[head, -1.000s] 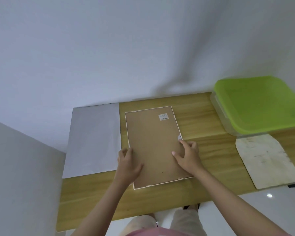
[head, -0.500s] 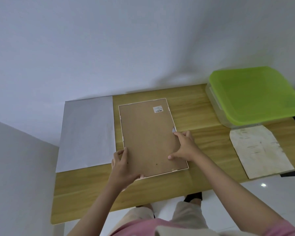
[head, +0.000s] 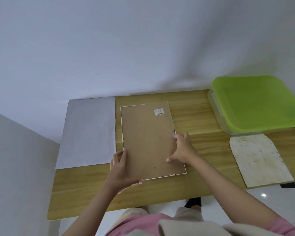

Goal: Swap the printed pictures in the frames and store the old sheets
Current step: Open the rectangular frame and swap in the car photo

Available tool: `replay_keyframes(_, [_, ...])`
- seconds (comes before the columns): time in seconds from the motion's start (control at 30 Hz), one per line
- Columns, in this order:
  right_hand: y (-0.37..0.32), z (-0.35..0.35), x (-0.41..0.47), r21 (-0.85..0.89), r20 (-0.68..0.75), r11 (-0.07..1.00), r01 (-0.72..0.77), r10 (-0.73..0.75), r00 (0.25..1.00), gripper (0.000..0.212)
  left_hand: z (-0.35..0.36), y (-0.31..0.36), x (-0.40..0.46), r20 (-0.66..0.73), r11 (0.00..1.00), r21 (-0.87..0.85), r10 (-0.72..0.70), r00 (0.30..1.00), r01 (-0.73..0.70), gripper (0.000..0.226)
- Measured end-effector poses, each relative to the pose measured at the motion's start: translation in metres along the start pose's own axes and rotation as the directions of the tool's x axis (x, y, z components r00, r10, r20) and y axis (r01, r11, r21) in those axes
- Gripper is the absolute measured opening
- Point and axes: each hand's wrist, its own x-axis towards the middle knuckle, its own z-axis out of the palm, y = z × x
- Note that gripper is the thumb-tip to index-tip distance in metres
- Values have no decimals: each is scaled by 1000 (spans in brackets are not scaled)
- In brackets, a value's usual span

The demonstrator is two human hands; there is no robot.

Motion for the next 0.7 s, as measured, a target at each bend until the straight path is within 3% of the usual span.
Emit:
replay_keyframes(0.5, [8, -7, -8, 143, -40, 987, 67, -61, 997, 90, 2, -1, -5, -63, 998, -23, 53, 997, -55, 139])
replay_keyframes(0.7, [5, -13, -12, 111, -14, 992, 53, -52, 999, 88, 4, -1, -5, -57, 996, 7, 84, 995, -83, 140])
